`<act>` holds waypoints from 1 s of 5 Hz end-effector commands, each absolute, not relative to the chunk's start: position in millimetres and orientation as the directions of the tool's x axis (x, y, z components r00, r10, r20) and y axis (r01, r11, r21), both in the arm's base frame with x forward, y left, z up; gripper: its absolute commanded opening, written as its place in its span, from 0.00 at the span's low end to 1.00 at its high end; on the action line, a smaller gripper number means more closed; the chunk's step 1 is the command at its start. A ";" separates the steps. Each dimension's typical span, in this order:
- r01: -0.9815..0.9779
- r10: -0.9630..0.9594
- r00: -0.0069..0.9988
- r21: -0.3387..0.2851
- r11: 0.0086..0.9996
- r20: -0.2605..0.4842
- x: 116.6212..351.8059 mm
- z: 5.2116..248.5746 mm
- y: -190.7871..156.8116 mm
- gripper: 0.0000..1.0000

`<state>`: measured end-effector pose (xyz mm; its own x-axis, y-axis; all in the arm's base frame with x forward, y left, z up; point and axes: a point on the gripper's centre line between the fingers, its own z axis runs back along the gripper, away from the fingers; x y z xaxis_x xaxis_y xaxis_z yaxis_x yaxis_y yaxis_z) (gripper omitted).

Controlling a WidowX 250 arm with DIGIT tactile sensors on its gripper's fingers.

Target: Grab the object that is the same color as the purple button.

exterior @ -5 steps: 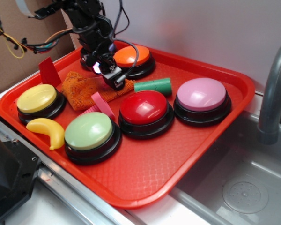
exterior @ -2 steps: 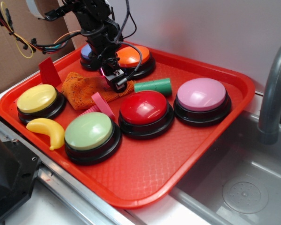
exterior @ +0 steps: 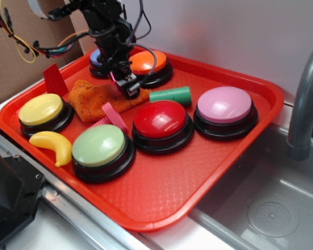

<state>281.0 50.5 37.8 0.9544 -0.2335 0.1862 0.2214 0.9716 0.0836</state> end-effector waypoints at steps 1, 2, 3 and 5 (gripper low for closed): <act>0.103 -0.133 0.953 0.121 0.987 0.272 271.8 123.7 54.0 0.00; 0.044 -0.068 0.963 0.095 0.994 0.263 254.6 164.3 49.8 0.00; -0.036 0.011 0.971 0.100 0.994 0.237 235.5 185.6 47.9 0.00; -0.155 0.150 0.975 0.016 0.988 0.164 202.6 201.1 39.0 0.00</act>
